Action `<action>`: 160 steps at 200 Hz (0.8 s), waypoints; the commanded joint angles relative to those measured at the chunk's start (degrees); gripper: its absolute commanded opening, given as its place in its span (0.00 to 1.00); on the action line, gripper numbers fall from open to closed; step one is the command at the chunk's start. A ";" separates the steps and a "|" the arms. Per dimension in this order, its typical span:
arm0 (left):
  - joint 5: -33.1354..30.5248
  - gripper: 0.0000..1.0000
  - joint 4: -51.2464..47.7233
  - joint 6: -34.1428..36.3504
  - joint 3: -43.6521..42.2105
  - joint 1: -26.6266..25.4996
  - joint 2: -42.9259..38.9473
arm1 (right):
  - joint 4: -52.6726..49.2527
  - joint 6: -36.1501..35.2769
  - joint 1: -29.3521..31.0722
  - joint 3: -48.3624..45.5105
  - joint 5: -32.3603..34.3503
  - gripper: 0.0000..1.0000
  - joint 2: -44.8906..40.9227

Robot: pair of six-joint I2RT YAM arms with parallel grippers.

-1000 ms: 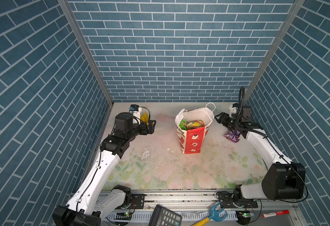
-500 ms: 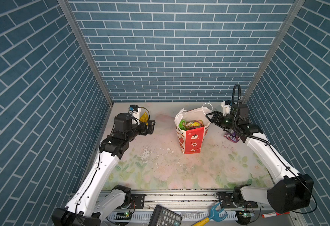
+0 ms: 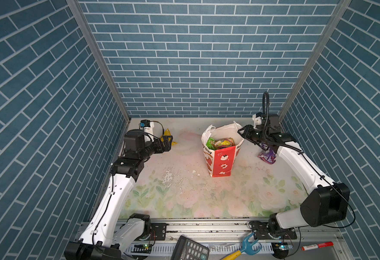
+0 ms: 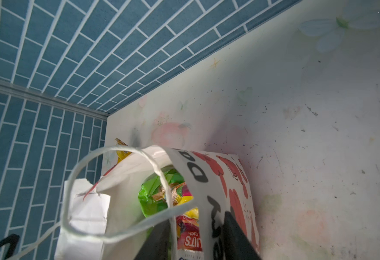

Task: Take the snacks out of the paper bag
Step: 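Move the right gripper over the bag and grasp its rim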

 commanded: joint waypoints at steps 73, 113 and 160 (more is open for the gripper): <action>2.11 1.00 2.05 -1.00 -0.76 0.38 -0.06 | -6.15 -3.26 0.14 5.37 4.10 0.00 2.34; 1.99 1.00 2.06 -1.06 -0.76 0.40 -0.10 | -8.44 -5.05 0.27 10.81 5.73 0.00 4.78; 2.45 1.00 1.45 -1.13 -0.25 0.33 0.64 | -12.95 -10.14 0.28 22.04 12.63 0.00 10.78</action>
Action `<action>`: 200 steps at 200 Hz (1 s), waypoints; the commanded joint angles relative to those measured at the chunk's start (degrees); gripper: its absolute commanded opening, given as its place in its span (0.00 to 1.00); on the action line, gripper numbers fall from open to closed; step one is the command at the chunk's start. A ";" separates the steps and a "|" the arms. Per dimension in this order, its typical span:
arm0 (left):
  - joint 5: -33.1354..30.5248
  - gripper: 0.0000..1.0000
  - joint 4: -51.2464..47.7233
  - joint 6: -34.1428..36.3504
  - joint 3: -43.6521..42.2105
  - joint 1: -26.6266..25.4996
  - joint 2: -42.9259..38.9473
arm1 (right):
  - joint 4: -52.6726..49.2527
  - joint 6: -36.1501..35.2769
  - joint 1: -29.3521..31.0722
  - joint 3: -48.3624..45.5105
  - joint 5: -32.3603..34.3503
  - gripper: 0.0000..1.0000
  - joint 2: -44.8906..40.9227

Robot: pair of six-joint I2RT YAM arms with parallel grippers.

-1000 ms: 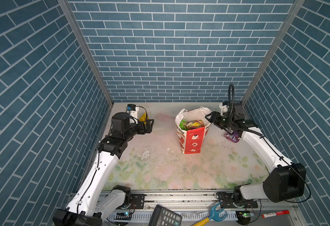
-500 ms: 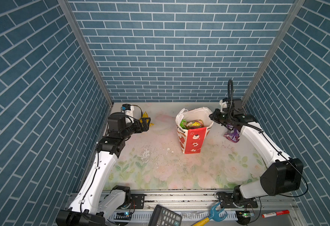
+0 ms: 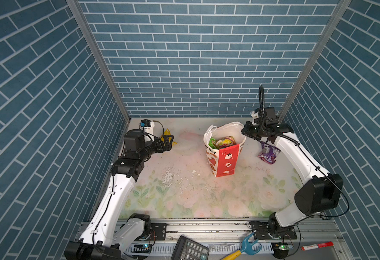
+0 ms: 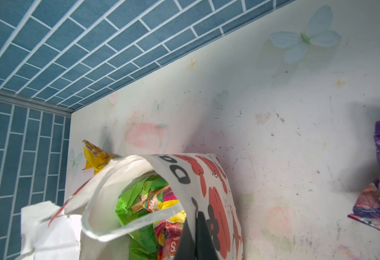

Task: Take the snacks out of the paper bag
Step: 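Move the right gripper over the bag and grasp its rim, then tip the bag onto its side toward the left gripper with the right gripper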

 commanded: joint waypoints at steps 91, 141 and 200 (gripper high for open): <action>1.82 1.00 -0.02 -0.67 0.17 0.29 0.76 | -11.91 -17.57 5.65 38.10 21.96 0.00 21.32; 2.52 1.00 0.20 -0.79 0.17 0.29 0.77 | -4.83 -18.95 13.99 29.61 24.36 0.00 19.55; 3.44 1.00 0.73 -1.48 0.17 0.33 0.25 | -1.19 -21.68 23.36 23.86 28.23 0.00 18.31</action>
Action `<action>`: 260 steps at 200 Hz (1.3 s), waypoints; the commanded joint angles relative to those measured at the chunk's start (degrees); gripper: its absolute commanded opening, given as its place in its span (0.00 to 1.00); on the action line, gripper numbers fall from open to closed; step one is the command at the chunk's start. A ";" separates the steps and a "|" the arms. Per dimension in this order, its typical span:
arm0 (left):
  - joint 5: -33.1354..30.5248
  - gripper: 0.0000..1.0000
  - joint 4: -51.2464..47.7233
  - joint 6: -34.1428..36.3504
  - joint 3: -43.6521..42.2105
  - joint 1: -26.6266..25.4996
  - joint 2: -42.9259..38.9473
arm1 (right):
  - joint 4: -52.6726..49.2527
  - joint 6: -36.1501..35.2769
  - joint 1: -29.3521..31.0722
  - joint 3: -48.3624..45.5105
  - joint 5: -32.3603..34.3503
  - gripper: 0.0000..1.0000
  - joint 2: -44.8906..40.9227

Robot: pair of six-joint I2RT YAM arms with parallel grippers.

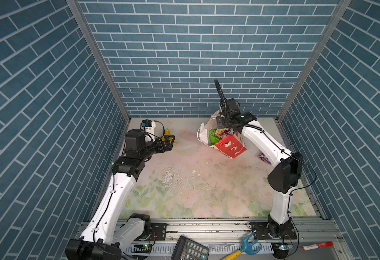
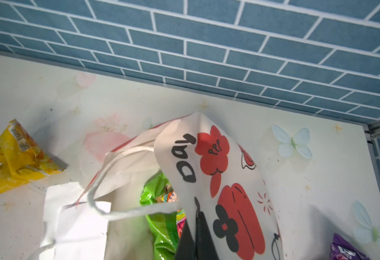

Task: Take the snacks out of the paper bag
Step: 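Tip the bag onto its side toward the left gripper with the right gripper, then reach the left gripper into the bag mouth toward the Fox's fruits packet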

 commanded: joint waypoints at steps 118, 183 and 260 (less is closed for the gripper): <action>3.43 1.00 4.83 -9.68 -11.08 -4.99 -9.70 | 8.79 5.91 12.65 -17.71 5.76 0.00 -9.42; -2.62 0.94 12.32 -16.49 -23.56 -11.81 -19.45 | 16.14 13.43 12.60 -28.40 1.85 0.00 -17.15; -9.21 0.95 22.26 -16.09 -28.81 -21.73 -13.71 | 20.09 12.32 12.63 -31.66 0.51 0.00 -18.97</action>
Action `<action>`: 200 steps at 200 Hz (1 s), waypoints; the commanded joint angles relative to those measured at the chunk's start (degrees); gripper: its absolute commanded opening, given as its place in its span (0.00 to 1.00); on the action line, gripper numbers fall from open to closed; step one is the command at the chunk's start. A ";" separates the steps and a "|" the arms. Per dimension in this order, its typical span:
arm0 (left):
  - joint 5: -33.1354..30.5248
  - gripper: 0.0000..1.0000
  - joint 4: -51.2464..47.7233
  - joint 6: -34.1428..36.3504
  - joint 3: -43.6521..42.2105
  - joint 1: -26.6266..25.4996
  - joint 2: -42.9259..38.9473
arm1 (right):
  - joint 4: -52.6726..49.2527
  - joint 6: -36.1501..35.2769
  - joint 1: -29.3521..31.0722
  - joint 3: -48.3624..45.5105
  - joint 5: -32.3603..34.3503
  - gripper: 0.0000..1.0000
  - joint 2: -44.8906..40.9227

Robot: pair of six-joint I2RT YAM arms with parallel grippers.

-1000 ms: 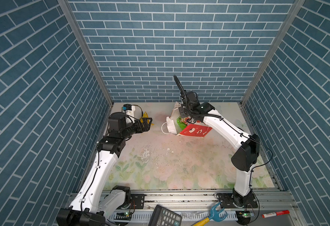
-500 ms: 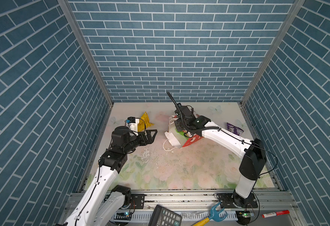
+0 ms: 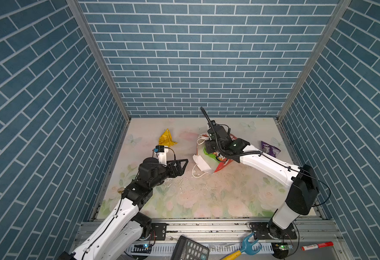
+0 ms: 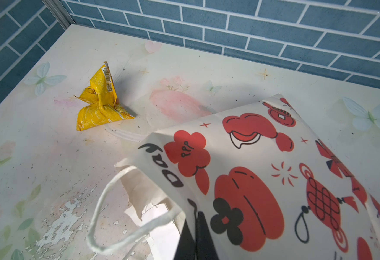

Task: Take the snacks out of the paper bag
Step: 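Reach the left gripper into the bag mouth toward the Fox's fruits packet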

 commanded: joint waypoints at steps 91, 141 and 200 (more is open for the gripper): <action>-8.22 0.99 26.66 4.12 -3.25 -10.21 14.31 | 9.68 5.58 -0.52 -0.68 -7.91 0.00 -2.52; -7.22 0.97 37.63 3.67 -6.01 -10.37 18.55 | 9.15 5.97 -0.62 0.16 -7.90 0.00 -1.87; -6.04 0.90 49.76 1.37 -7.09 -11.38 26.49 | 6.62 4.14 -0.39 -0.23 -6.20 0.00 -2.50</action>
